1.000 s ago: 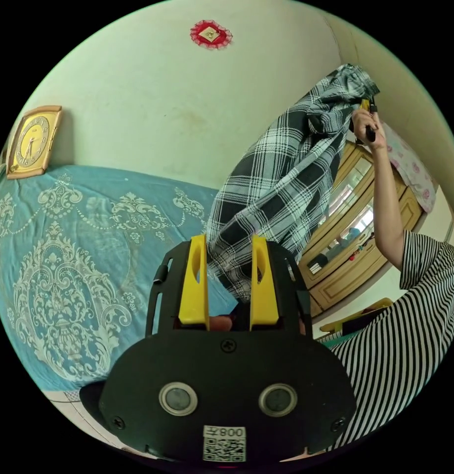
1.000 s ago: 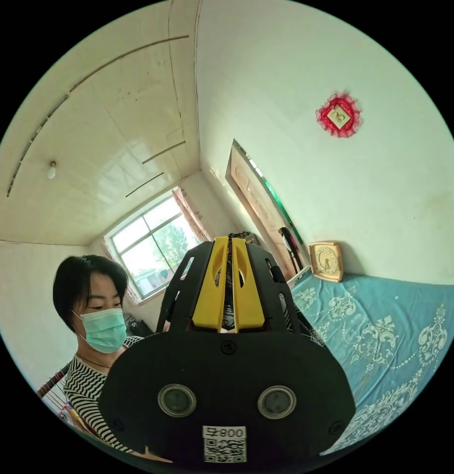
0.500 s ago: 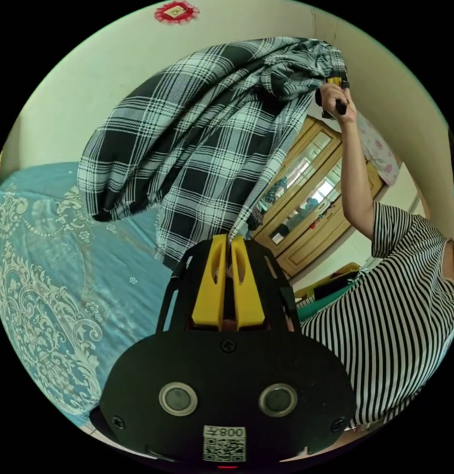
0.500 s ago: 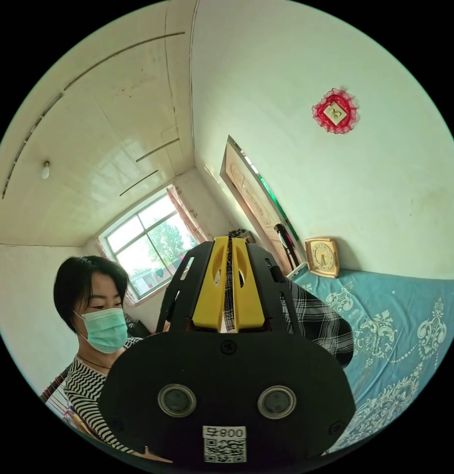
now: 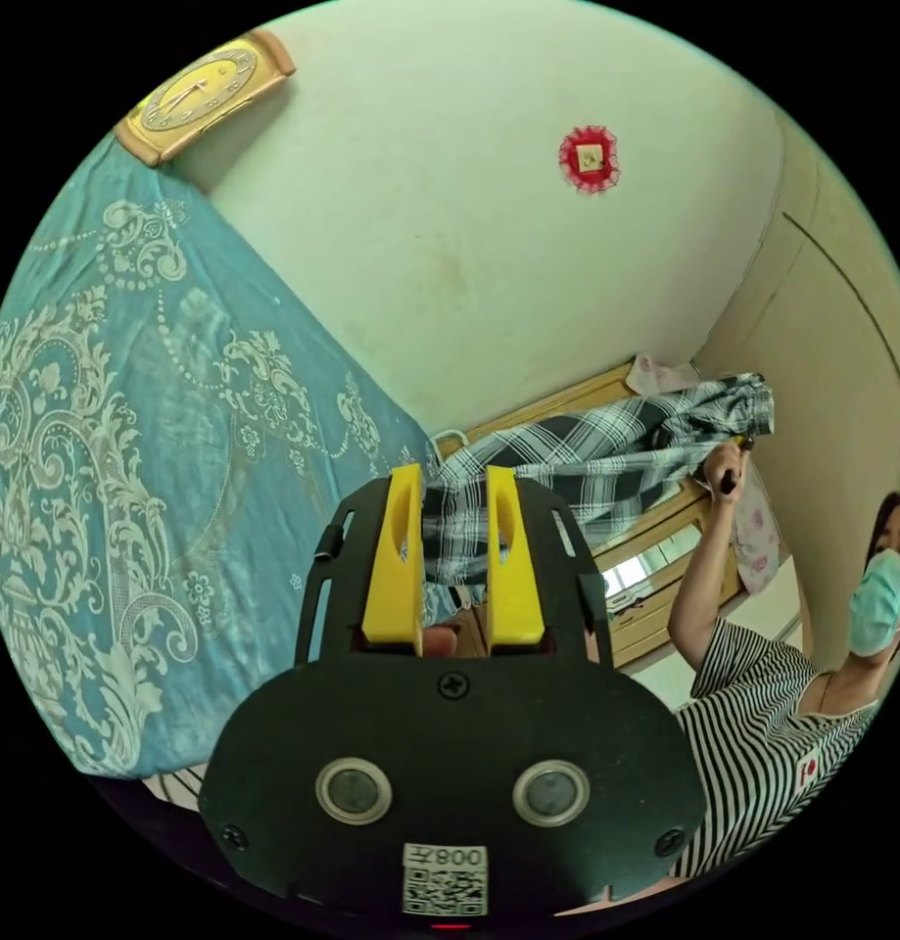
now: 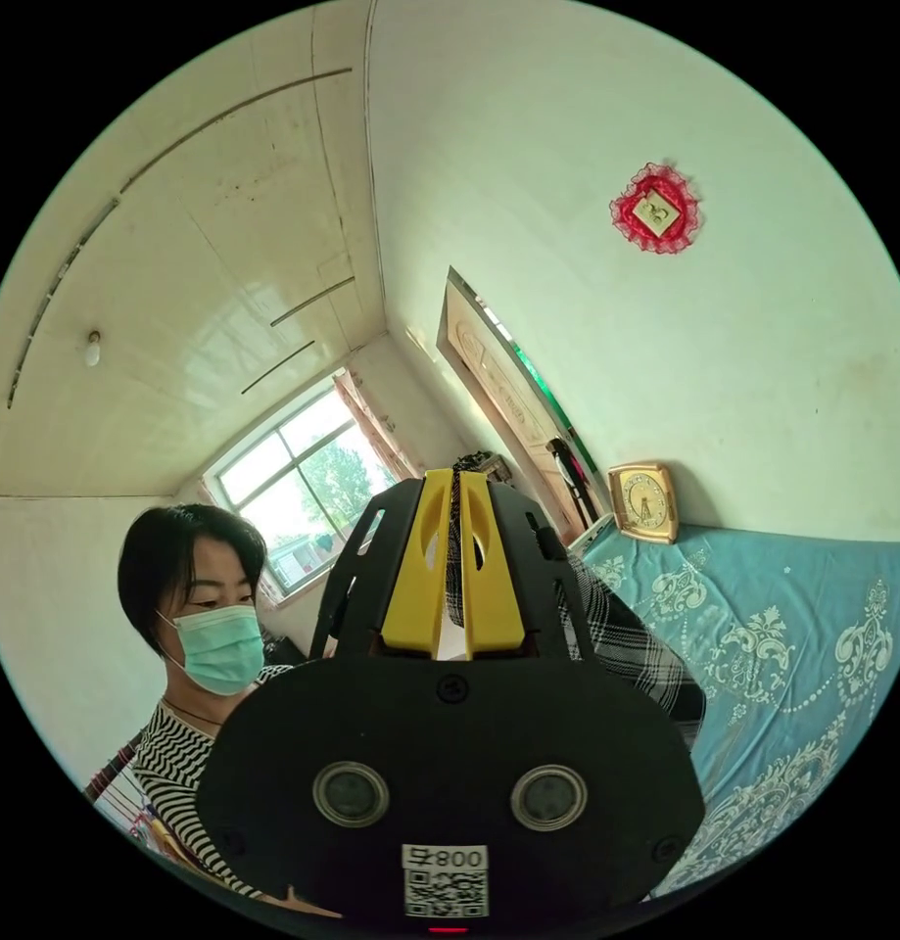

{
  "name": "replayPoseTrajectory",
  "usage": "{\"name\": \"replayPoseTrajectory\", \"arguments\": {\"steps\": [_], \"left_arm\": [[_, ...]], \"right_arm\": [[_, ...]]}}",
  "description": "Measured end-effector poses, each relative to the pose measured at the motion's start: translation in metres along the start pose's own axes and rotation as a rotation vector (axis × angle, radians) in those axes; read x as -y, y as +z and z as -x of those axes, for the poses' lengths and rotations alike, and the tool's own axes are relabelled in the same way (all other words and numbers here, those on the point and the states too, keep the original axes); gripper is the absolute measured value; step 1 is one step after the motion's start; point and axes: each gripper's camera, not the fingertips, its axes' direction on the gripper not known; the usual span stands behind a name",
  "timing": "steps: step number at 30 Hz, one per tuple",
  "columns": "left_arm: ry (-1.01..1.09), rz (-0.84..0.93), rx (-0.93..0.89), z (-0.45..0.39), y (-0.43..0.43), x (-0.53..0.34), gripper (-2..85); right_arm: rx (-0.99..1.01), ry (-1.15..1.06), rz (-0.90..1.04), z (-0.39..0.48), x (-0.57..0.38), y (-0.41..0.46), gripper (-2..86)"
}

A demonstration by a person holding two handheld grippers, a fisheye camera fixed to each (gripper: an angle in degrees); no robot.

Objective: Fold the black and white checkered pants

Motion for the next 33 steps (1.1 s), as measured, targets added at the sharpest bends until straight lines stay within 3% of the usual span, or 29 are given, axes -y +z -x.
{"name": "replayPoseTrajectory", "arguments": {"steps": [5,7,9,12,16,23,26,28,33], "left_arm": [[0.118,0.216,-0.062,-0.055,0.085,0.021,7.6],[0.173,0.379,-0.105,-0.084,0.128,0.005,5.3],[0.200,0.426,-0.130,-0.101,0.144,-0.011,4.6],[0.160,0.362,-0.112,-0.108,0.141,-0.024,4.6],[0.047,0.187,0.052,-0.101,0.127,-0.013,8.6],[0.140,0.245,0.246,-0.144,0.206,0.021,14.0],[0.213,0.262,0.310,-0.174,0.242,0.031,11.0],[0.224,0.259,0.302,-0.192,0.255,0.032,3.3],[0.202,0.201,0.400,-0.222,0.233,0.030,1.0]], "right_arm": [[-0.007,0.010,0.008,-0.018,0.004,-0.007,0.7],[-0.014,0.020,0.014,-0.027,0.007,-0.010,0.7],[-0.014,0.028,0.016,-0.034,0.009,-0.014,0.7],[-0.017,0.037,0.021,-0.043,0.012,-0.022,0.7],[0.006,0.036,0.035,-0.050,0.019,-0.031,0.7],[0.042,0.008,0.062,-0.050,0.040,-0.034,0.7],[0.038,0.005,0.076,-0.051,0.053,-0.037,0.7],[0.020,0.009,0.085,-0.053,0.063,-0.044,0.7],[-0.068,0.030,0.074,-0.068,0.080,-0.074,0.7]]}}
